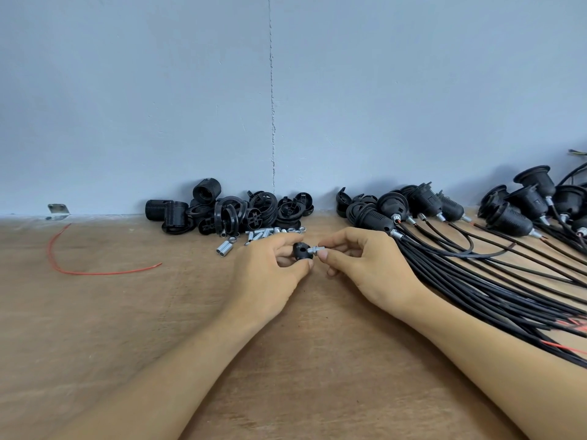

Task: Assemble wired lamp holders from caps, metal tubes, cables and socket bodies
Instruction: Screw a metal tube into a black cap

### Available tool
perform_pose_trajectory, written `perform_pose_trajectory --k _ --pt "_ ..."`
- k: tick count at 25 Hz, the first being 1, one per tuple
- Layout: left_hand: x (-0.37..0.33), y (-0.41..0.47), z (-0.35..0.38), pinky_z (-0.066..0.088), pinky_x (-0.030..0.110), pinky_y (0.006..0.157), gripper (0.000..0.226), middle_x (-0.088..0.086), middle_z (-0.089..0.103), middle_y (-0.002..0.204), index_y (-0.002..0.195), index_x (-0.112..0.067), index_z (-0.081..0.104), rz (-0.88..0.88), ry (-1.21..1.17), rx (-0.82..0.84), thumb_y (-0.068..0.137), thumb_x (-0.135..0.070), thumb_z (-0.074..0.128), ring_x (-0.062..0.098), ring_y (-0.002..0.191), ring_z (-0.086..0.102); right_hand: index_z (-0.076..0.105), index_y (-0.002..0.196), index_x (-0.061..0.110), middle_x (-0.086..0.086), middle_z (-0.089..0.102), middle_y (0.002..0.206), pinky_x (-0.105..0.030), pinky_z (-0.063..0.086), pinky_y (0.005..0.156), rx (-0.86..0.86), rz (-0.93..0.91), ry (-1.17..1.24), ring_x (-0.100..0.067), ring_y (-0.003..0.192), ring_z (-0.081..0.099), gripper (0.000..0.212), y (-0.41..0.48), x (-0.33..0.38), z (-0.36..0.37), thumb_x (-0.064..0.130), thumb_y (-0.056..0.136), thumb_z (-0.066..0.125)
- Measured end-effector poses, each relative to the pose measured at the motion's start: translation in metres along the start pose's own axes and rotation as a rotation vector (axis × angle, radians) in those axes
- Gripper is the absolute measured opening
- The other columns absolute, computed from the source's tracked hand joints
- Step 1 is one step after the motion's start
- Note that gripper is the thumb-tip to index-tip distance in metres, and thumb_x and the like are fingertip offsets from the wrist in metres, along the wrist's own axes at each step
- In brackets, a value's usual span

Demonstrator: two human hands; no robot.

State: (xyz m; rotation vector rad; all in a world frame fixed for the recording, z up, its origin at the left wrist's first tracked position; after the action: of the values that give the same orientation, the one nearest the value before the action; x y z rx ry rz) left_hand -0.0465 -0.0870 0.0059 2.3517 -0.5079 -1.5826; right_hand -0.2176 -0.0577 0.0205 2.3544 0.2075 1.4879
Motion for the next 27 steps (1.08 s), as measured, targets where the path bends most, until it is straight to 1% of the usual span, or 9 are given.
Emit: perform_pose_trajectory --k 2,4,7,9,14,18,21,23,27 --pt "-0.001 -0.001 0.001 0.045 0.000 0.072 0.044 -0.028 0.070 0.083 0.119 -0.025 0.074 0.021 0.016 0.003 0.079 -0.012 0.085 -0.012 0.077 0.067 0.074 0.084 0.024 -0.001 0.073 0.073 -0.020 0.053 0.064 -0.015 -0.009 -0.058 -0.008 0.060 0.066 0.005 -0.001 0.001 -0.001 0.024 0.089 0.075" --pt "-0.004 -0.002 0.002 0.044 -0.001 0.070 0.043 -0.036 0.067 0.074 0.118 -0.025 0.075 0.053 0.028 0.002 0.079 -0.009 0.084 -0.014 0.078 0.066 0.072 0.079 0.025 0.002 0.071 0.069 -0.013 0.045 0.060 -0.030 -0.026 -0.168 0.000 0.057 0.058 0.015 -0.001 0.003 -0.003 0.032 0.092 0.071" --pt "-0.008 -0.004 0.003 0.044 0.000 0.070 0.043 -0.031 0.069 0.080 0.117 -0.027 0.075 0.109 0.051 -0.023 0.079 -0.008 0.083 -0.012 0.078 0.066 0.068 0.072 0.022 0.005 0.065 0.061 -0.013 0.038 0.055 -0.019 -0.033 -0.276 0.001 0.053 0.050 0.031 -0.001 0.007 -0.002 0.039 0.097 0.061" --pt "-0.009 -0.005 0.003 0.045 0.001 0.070 0.043 -0.029 0.071 0.085 0.116 -0.028 0.076 0.133 0.042 -0.034 0.079 -0.008 0.082 -0.012 0.078 0.067 0.065 0.069 0.021 0.005 0.061 0.058 -0.014 0.037 0.055 -0.003 -0.037 -0.291 0.000 0.052 0.048 0.037 -0.002 0.008 -0.001 0.039 0.100 0.056" --pt "-0.007 -0.004 0.002 0.048 0.005 0.072 0.040 -0.018 0.076 0.092 0.115 -0.032 0.076 0.148 0.042 -0.056 0.080 -0.012 0.082 -0.008 0.082 0.068 0.062 0.065 0.027 0.003 0.067 0.065 -0.012 0.038 0.057 0.008 -0.052 -0.255 0.002 0.054 0.050 0.039 -0.002 0.009 0.001 0.040 0.100 0.054" --pt "-0.008 -0.004 0.001 0.052 0.012 0.073 0.039 -0.020 0.075 0.092 0.111 -0.038 0.075 0.152 0.041 -0.082 0.079 -0.016 0.082 -0.006 0.083 0.068 0.064 0.066 0.023 0.005 0.068 0.064 -0.011 0.039 0.057 0.021 -0.043 -0.249 0.002 0.053 0.053 0.042 -0.002 0.007 0.002 0.043 0.101 0.052" --pt "-0.009 -0.006 0.002 0.054 0.015 0.075 0.034 -0.023 0.074 0.092 0.109 -0.039 0.075 0.170 0.051 -0.087 0.077 -0.030 0.082 -0.008 0.087 0.068 0.066 0.066 0.029 0.003 0.069 0.066 -0.012 0.039 0.056 0.044 -0.049 -0.207 0.003 0.052 0.052 0.039 -0.003 0.009 0.002 0.044 0.100 0.053" --pt "-0.007 -0.005 0.000 0.057 0.023 0.076 0.034 -0.020 0.075 0.092 0.109 -0.038 0.076 0.145 0.066 -0.116 0.076 -0.036 0.084 -0.007 0.086 0.068 0.067 0.065 0.039 0.004 0.069 0.067 -0.012 0.039 0.057 0.049 -0.071 -0.189 0.002 0.055 0.052 0.035 -0.004 0.011 0.003 0.042 0.099 0.057" --pt "-0.005 -0.004 -0.001 0.059 0.026 0.073 0.031 -0.020 0.075 0.088 0.105 -0.036 0.077 0.146 0.081 -0.150 0.076 -0.036 0.087 -0.006 0.082 0.068 0.070 0.071 0.037 0.007 0.068 0.067 -0.011 0.039 0.057 0.078 -0.064 -0.158 0.002 0.055 0.052 0.030 -0.004 0.012 0.005 0.043 0.098 0.058"
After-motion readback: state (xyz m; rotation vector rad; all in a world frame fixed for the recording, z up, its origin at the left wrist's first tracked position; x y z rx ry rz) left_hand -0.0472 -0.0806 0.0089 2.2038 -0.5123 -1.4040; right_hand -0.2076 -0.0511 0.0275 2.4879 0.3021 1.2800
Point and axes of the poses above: each hand's wrist, its own y-axis towards the middle knuckle, its own z-axis out of the palm, x = y × z, the point moved 6 cm from there along y, towards the middle knuckle
